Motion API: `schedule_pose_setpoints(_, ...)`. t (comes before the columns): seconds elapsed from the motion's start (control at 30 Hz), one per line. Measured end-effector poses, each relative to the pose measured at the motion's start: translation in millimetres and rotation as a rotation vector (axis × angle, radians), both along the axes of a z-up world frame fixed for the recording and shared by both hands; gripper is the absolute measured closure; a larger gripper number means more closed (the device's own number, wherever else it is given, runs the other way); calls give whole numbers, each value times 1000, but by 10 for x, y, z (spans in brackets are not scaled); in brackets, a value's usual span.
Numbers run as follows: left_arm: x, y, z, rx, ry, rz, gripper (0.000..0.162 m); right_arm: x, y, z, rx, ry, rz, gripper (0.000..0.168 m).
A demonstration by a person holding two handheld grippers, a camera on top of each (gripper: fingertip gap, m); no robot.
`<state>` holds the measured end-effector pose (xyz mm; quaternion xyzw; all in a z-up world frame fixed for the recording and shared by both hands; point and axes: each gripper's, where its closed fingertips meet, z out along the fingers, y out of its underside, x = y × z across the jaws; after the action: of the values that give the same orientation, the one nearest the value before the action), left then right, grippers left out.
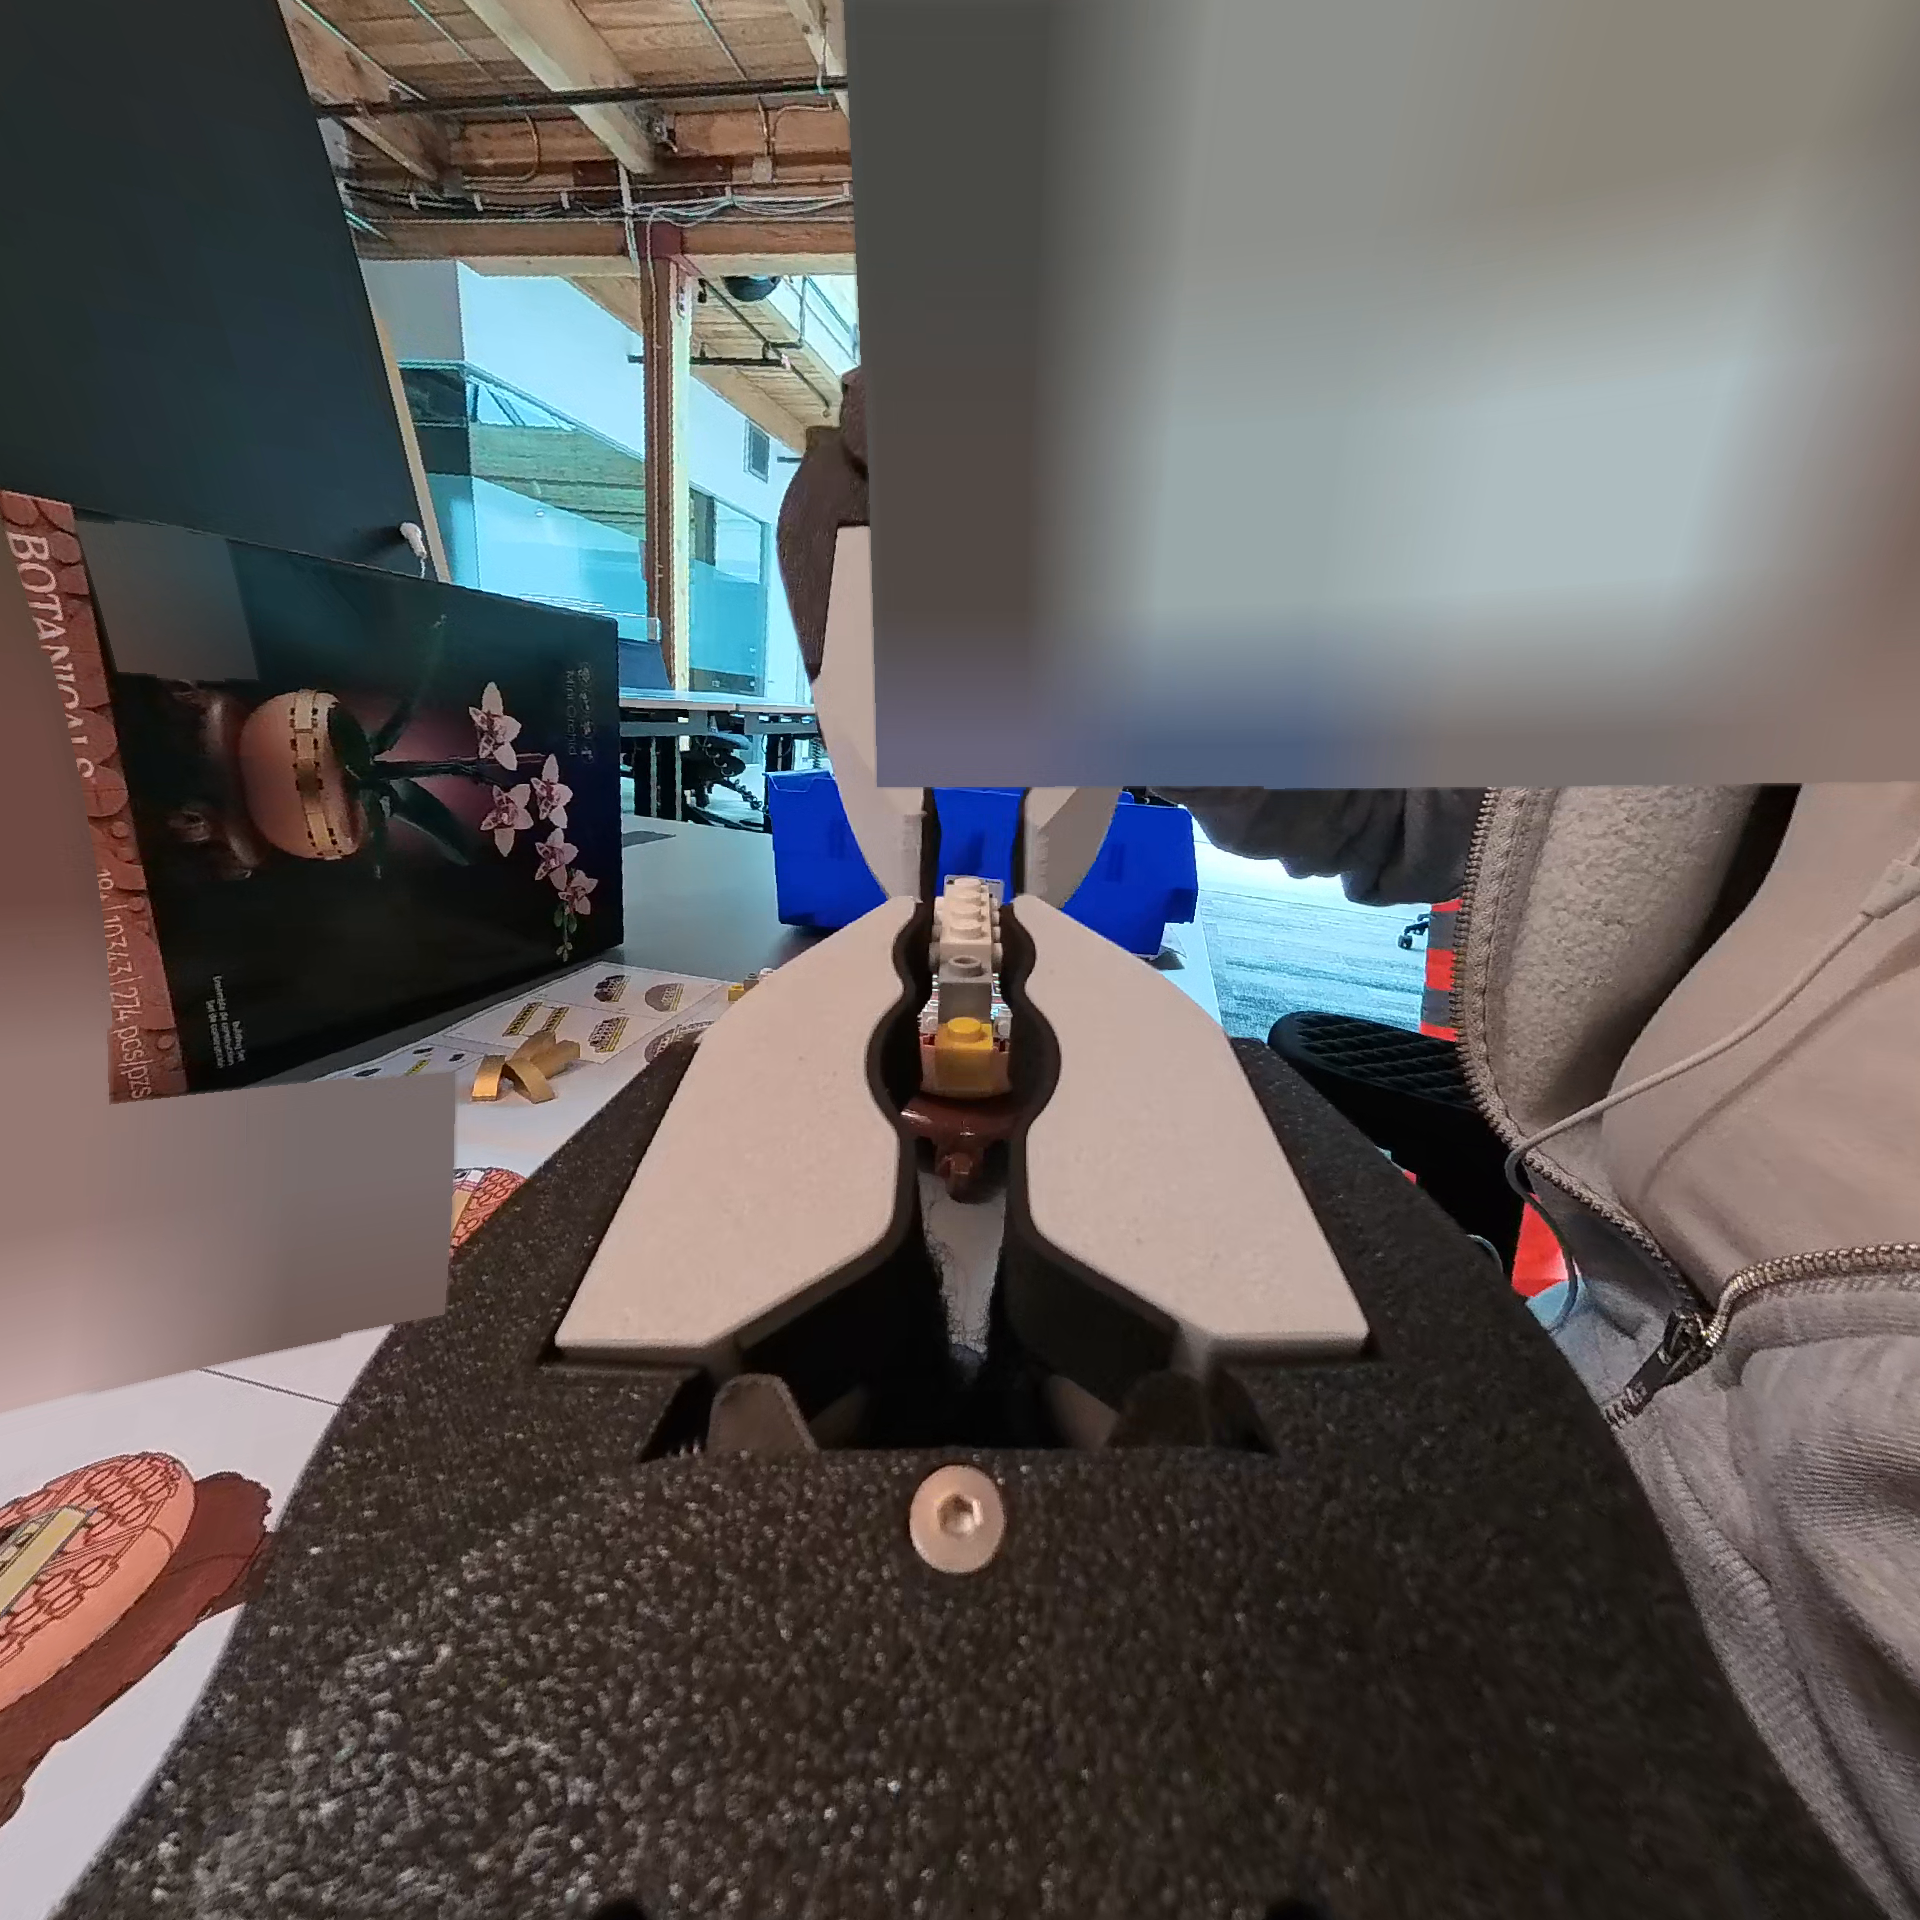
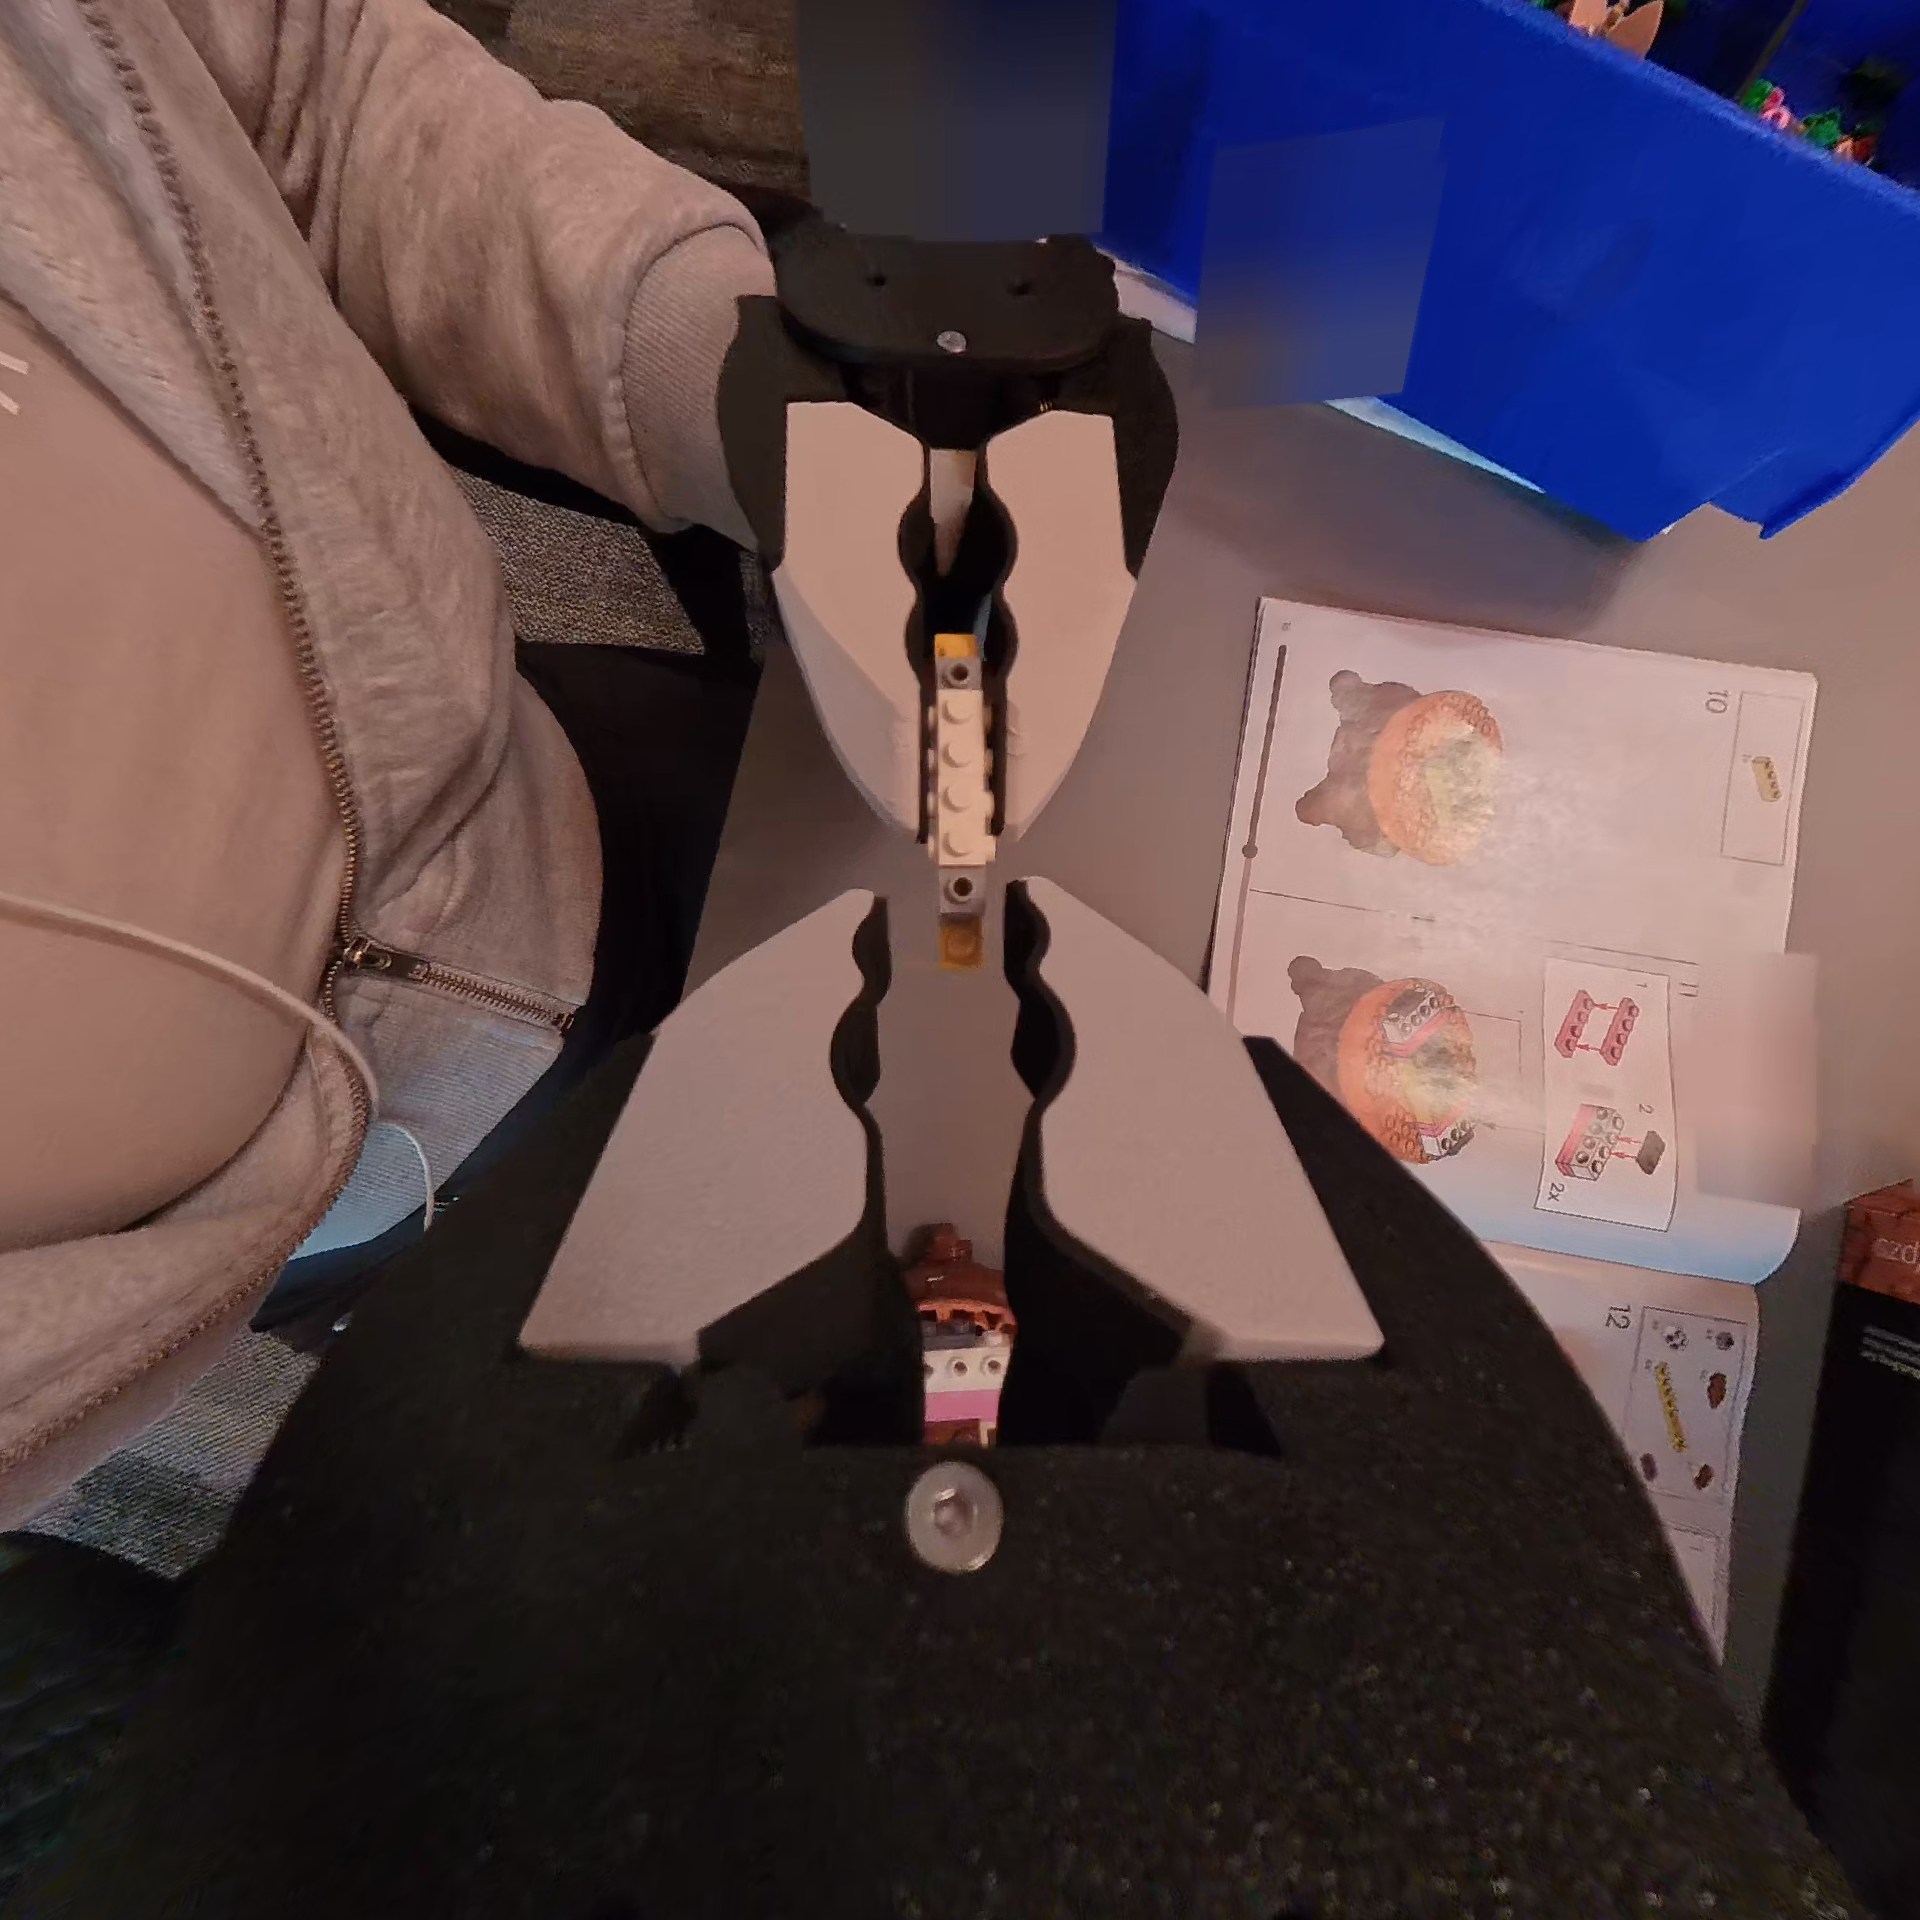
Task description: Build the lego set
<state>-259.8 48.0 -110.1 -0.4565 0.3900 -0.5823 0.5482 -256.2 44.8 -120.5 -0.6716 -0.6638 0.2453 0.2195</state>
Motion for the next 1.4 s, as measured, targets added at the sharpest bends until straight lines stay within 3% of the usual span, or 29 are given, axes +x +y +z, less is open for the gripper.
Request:
schedule_pose_setpoints(0.1, -5, 12, 8, -17, 0, -2, 151, 40, -26, 62, 50, 40, 19, 132)
schedule_pose_setpoints(0.23, -22, 32, 85, -41, -8, -5, 151, 122, -41, 204, 210, 166, 37, 126)
schedule_pose_setpoints(0.43, -27, 60, 272, -77, -14, -39, 151, 234, -30, 665, 730, 449, 124, 134)
schedule_pose_setpoints(0.5, -25, 60, 355, -81, -6, -59, 151, 250, -70, 746, 891, 470, 195, 130)
schedule_pose_setpoints(0.73, -8, -21, 742, -115, -35, -143, 151, 145, -41, 866, 1187, 474, 274, 123)
schedule_pose_setpoints(0.93, 36, -114, 917, -110, -43, -181, 151, 42, -110, 1029, 1278, 522, 310, 135)
schedule_pose_setpoints(1.4, 65, -185, 1002, -112, -60, -232, 151, 1, -157, 1071, 1322, 504, 335, 153)
